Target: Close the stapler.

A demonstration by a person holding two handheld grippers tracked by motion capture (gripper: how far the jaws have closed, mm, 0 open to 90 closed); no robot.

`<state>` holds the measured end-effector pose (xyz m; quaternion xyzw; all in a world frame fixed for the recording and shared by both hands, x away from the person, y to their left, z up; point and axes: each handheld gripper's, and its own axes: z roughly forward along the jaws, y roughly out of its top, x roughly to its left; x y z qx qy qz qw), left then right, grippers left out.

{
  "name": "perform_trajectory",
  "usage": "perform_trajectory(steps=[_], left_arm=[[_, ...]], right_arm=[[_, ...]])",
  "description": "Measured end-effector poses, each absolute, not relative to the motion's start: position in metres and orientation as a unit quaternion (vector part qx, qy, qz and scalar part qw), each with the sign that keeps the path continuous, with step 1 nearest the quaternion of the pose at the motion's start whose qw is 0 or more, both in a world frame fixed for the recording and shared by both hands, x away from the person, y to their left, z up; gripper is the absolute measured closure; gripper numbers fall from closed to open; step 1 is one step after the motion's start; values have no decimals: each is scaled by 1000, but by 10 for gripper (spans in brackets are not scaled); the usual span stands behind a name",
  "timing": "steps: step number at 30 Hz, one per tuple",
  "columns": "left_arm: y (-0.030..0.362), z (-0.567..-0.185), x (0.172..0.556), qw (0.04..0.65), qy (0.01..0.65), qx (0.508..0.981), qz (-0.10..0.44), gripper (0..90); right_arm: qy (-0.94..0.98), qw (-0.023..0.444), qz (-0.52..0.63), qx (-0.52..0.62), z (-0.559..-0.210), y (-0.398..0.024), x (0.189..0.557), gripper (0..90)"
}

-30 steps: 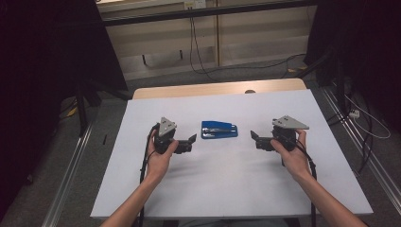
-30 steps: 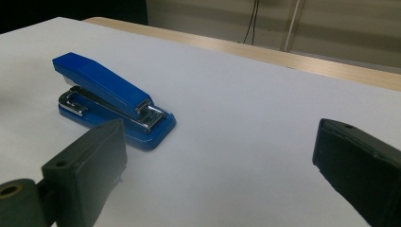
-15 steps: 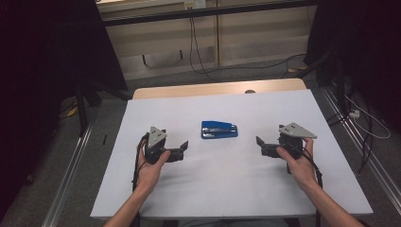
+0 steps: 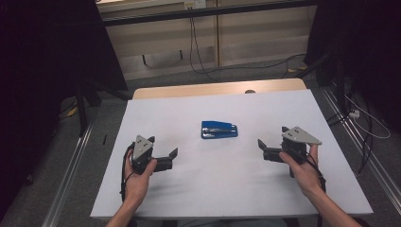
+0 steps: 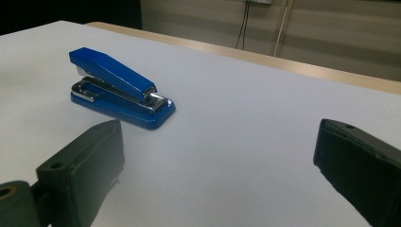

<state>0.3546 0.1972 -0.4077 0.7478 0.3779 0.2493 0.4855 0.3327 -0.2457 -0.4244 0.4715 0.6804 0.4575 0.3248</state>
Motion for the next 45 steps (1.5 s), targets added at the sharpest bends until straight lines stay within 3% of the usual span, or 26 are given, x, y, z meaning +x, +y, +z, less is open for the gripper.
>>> perform_trajectory(steps=[26,45], left_arm=[[224,-414,327,472,391,748,254,33],[228,-418,321,483,402,736,252,34]], right_arm=[[659,347,444,498,-427,-284,291,28],[635,363,458,505,-432,-285,280,23]])
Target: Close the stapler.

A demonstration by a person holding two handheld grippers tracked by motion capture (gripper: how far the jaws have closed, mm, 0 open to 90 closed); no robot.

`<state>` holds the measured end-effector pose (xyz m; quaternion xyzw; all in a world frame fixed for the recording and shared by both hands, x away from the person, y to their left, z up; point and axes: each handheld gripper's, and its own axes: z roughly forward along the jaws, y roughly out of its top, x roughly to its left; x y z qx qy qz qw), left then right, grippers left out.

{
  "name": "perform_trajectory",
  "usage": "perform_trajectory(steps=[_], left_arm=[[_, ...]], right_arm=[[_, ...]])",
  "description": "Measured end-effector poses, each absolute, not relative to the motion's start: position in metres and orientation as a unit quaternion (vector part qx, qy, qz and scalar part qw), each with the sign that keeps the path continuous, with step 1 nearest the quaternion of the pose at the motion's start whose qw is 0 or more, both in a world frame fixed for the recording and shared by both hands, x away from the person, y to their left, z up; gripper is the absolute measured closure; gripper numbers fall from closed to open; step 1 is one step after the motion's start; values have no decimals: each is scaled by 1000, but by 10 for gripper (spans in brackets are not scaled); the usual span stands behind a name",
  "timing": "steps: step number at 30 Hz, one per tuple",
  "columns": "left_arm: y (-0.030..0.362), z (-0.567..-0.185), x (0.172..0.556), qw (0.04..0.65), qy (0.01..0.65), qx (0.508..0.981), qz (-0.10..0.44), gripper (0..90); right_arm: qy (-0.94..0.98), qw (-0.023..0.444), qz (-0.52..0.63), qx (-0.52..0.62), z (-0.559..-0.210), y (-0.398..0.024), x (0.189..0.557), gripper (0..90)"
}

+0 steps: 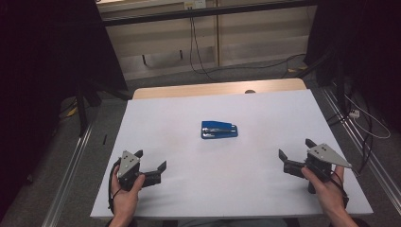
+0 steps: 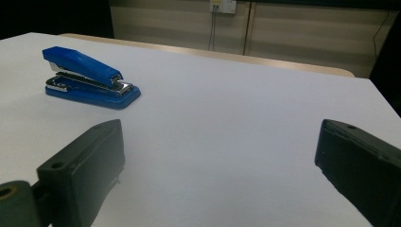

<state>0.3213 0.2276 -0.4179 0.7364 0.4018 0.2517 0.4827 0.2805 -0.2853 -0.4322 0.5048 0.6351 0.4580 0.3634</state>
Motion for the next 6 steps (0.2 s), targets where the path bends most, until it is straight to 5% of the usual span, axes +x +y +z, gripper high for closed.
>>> perform_trajectory(steps=[6], left_arm=[[225,-419,321,471,394,747,255,34]], right_arm=[[636,359,462,503,-432,-285,281,22]])
